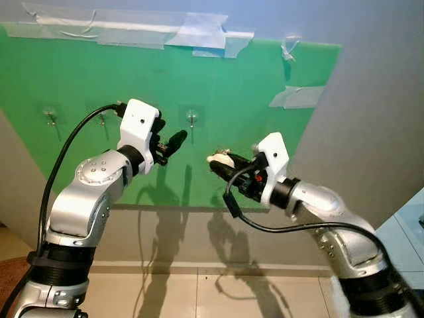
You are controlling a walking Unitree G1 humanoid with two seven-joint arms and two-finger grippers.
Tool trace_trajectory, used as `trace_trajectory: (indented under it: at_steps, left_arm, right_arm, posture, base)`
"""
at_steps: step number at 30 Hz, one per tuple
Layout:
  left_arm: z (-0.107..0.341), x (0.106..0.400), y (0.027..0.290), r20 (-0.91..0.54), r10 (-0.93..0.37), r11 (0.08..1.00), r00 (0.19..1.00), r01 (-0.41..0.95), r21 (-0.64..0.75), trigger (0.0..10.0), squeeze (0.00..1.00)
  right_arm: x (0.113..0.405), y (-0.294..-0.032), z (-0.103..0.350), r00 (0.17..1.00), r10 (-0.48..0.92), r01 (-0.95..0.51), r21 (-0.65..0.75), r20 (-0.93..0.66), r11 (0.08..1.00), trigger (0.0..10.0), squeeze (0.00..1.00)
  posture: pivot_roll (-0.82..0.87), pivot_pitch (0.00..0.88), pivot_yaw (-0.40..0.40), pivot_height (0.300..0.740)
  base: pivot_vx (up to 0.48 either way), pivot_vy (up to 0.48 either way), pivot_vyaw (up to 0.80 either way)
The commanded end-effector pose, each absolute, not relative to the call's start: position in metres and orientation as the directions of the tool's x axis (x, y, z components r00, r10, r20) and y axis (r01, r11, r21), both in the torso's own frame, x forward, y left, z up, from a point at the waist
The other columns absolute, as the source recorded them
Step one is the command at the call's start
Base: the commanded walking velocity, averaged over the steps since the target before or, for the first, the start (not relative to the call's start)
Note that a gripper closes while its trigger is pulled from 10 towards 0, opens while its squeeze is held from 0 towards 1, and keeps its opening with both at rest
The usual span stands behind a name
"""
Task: Hang keys on a hook
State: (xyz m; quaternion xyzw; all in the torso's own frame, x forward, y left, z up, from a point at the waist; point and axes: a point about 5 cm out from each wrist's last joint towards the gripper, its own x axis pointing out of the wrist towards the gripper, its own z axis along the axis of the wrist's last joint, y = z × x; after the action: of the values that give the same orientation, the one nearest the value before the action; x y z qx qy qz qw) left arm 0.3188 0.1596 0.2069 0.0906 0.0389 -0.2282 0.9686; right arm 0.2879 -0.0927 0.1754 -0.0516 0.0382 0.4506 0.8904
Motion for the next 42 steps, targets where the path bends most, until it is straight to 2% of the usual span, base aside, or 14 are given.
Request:
trace_trajectory:
  at_steps: [1, 2, 4, 5, 12, 15, 16, 22, 26, 27, 30, 36, 39, 42]
  left_arm:
    - [0.211, 0.321, 0.158, -0.105, -0.435, 0.877, 0.894, 0.448, 0.174, 10.0, 1.0]
    - [0.211, 0.321, 0.158, -0.105, -0.435, 0.877, 0.894, 0.448, 0.174, 10.0, 1.0]
    - [0.211, 0.322, 0.156, -0.103, -0.44, 0.875, 0.892, 0.452, 0.175, 10.0, 1.0]
    - [0.211, 0.322, 0.155, -0.1, -0.446, 0.873, 0.89, 0.457, 0.173, 10.0, 1.0]
    - [0.206, 0.317, 0.15, -0.102, -0.461, 0.873, 0.882, 0.471, 0.125, 10.0, 1.0]
    - [0.199, 0.307, 0.145, -0.098, -0.477, 0.876, 0.873, 0.481, 0.02, 10.0, 1.0]
    - [0.196, 0.304, 0.145, -0.106, -0.474, 0.879, 0.874, 0.476, -0.008, 10.0, 0.0]
    - [0.169, 0.285, 0.143, -0.197, -0.465, 0.884, 0.863, 0.463, -0.056, 10.0, 0.0]
    - [0.144, 0.274, 0.148, -0.357, -0.436, 0.884, 0.826, 0.467, 0.002, 10.0, 0.0]
    - [0.134, 0.272, 0.154, -0.427, -0.401, 0.889, 0.81, 0.456, 0.031, 10.0, 0.0]
    - [0.129, 0.27, 0.158, -0.468, -0.379, 0.887, 0.799, 0.458, 0.065, 10.0, 0.0]
    - [0.129, 0.27, 0.154, -0.462, -0.375, 0.88, 0.804, 0.465, 0.096, 10.0, 0.0]
    - [0.131, 0.271, 0.148, -0.45, -0.383, 0.873, 0.807, 0.475, 0.108, 10.0, 0.0]
    - [0.131, 0.271, 0.145, -0.448, -0.392, 0.868, 0.803, 0.484, 0.109, 10.0, 0.0]
  right_arm:
    - [0.289, -0.093, 0.177, 0.544, 0.826, -0.838, -0.161, -0.149, 0.522, 0.0, 0.0]
    - [0.289, -0.093, 0.177, 0.544, 0.826, -0.838, -0.161, -0.149, 0.522, 0.0, 0.0]
    - [0.293, -0.104, 0.174, 0.492, 0.83, -0.854, -0.331, -0.263, 0.401, 0.0, 0.0]
    - [0.299, -0.115, 0.172, 0.47, 0.81, -0.846, -0.44, -0.351, 0.3, 0.0, 0.0]
    - [0.313, -0.125, 0.173, 0.501, 0.775, -0.812, -0.519, -0.385, 0.266, 0.0, 0.0]
    - [0.319, -0.126, 0.172, 0.55, 0.744, -0.737, -0.64, -0.381, 0.217, 0.0, 0.0]
    - [0.322, -0.127, 0.172, 0.572, 0.73, -0.706, -0.678, -0.374, 0.206, 0.0, 0.0]
    - [0.334, -0.13, 0.179, 0.637, 0.697, -0.586, -0.794, -0.328, 0.162, 0.0, 0.0]
    - [0.341, -0.132, 0.187, 0.663, 0.684, -0.51, -0.852, -0.305, 0.115, 0.0, 0.0]
    - [0.345, -0.131, 0.19, 0.67, 0.682, -0.46, -0.885, -0.293, 0.073, 0.0, 0.0]
    - [0.348, -0.13, 0.192, 0.676, 0.681, -0.405, -0.914, -0.282, 0.023, 0.0, 0.0]
    - [0.353, -0.124, 0.203, 0.683, 0.693, -0.214, -0.97, -0.23, -0.112, 0.0, 0.0]
    - [0.354, -0.116, 0.211, 0.65, 0.732, -0.067, -0.975, -0.202, -0.21, 0.0, 0.0]
    - [0.357, -0.112, 0.212, 0.637, 0.745, -0.004, -0.966, -0.201, -0.257, 0.0, 0.0]
  posture:
    - [-0.01, 0.0, -0.004, 0.74]
    - [-0.01, 0.0, -0.004, 0.74]
    - [-0.01, 0.0, -0.007, 0.74]
    - [-0.01, 0.0, -0.014, 0.74]
    - [0.0, 0.0, -0.032, 0.74]
    - [0.0, 0.0, -0.034, 0.74]
    - [0.0, 0.0, -0.031, 0.74]
    - [0.0, 0.0, -0.03, 0.74]
    - [0.01, 0.0, -0.034, 0.74]
    - [0.01, 0.0, -0.038, 0.74]
    - [0.01, 0.0, -0.04, 0.74]
    - [0.01, 0.0, -0.042, 0.74]
    - [0.01, 0.0, -0.039, 0.74]
    - [0.01, 0.0, -0.037, 0.74]
  base:
    - [0.0, 0.0, 0.0]
    - [0.0, 0.0, 0.0]
    - [0.0, 0.0, 0.0]
    - [0.0, 0.0, 0.0]
    - [0.0, 0.0, 0.0]
    - [0.0, 0.0, 0.0]
    - [0.0, 0.0, 0.0]
    - [0.0, 0.0, 0.0]
    - [0.0, 0.0, 0.0]
    - [0.0, 0.0, 0.0]
    - [0.0, 0.0, 0.0]
    - [0.0, 0.0, 0.0]
    - [0.0, 0.0, 0.0]
    - [0.0, 0.0, 0.0]
